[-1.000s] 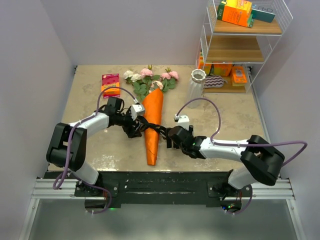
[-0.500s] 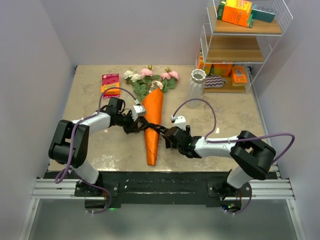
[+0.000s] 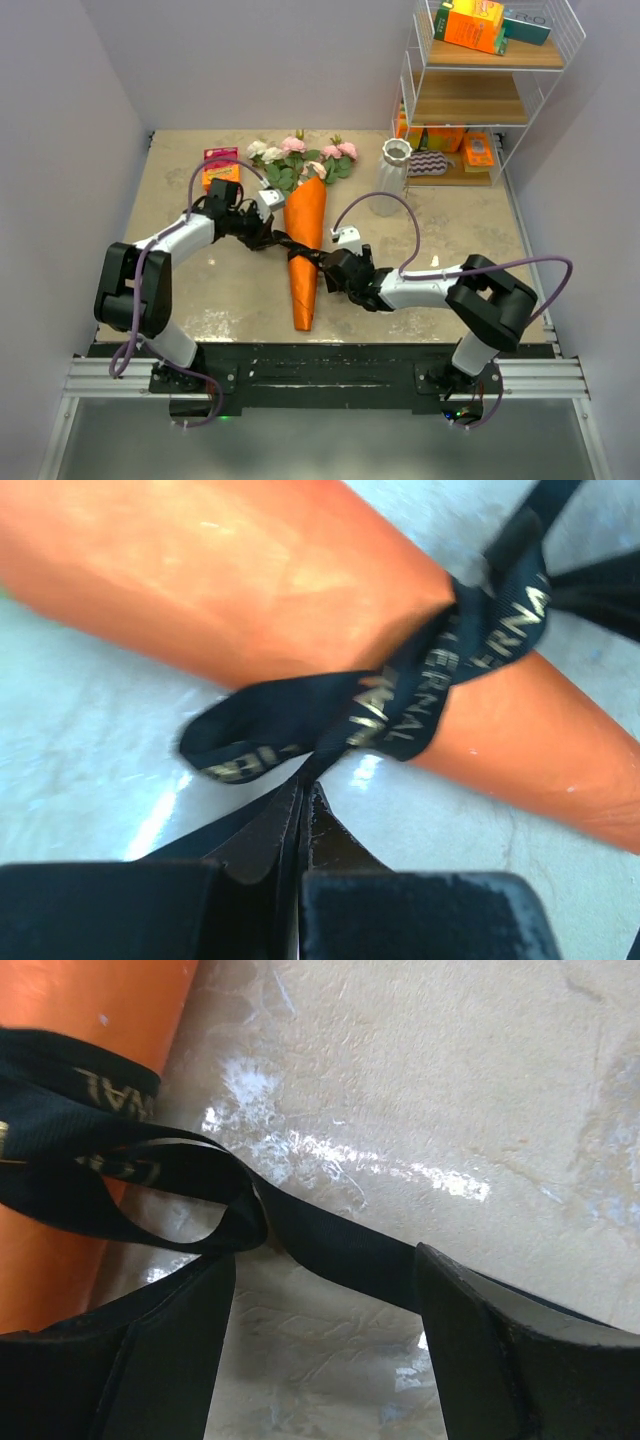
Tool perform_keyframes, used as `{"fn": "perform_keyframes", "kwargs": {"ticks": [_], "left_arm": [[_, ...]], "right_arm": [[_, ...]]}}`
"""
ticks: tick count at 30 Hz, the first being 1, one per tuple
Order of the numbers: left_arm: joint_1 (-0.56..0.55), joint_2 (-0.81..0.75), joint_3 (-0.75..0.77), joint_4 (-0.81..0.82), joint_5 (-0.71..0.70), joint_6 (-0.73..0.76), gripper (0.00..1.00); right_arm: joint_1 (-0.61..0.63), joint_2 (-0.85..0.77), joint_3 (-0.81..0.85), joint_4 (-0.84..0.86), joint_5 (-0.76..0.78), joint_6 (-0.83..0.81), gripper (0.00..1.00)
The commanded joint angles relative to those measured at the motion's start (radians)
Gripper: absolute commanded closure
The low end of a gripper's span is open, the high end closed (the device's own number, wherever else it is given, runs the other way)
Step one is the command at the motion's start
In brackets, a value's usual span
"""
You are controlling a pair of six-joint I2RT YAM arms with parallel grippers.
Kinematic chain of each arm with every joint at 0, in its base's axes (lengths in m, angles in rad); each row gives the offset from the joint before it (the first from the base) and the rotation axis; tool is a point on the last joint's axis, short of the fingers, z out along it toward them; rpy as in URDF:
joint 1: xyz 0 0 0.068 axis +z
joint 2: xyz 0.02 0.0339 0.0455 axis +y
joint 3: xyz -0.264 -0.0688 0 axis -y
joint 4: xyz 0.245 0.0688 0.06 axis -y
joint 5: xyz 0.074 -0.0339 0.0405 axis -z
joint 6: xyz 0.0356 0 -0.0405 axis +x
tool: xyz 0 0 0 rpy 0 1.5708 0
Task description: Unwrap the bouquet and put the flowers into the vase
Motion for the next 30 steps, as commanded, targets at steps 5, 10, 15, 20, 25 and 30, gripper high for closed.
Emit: {"fn": "perform_keyframes", "kwargs": {"ticks": [5,10,15,20,25,30], "left_arm": [[0.079,-0.063,0.091,-0.026,-0.038,-0.098,1.0],[0.079,-0.069,0.087,-0.061,-0.035,-0.07,1.0],[0.079,-0.068,0.087,-0.055,-0.058,-0.072,1.0],[0.091,-0.08,0.108,-0.043,-0.083,-0.121,1.0],[0.099,-0.103,0.147,-0.075,-0.092,-0.164,1.0],[0.102,-0.155,0.171,-0.133,-0.086,-0.187,1.0]], "right_arm": [[0.003,0.063,0.014,0.105,0.006,-0.033,0.26],[0.003,0.089,0.031,0.127,-0.001,-0.058,0.27],[0.003,0.071,0.023,0.128,0.01,-0.082,0.35],[0.0,0.039,-0.012,0.128,0.022,-0.073,0.57],[-0.007,-0.038,-0.052,0.111,0.039,-0.055,0.85],[-0.042,-0.142,-0.066,0.059,0.061,-0.01,1.0]]}}
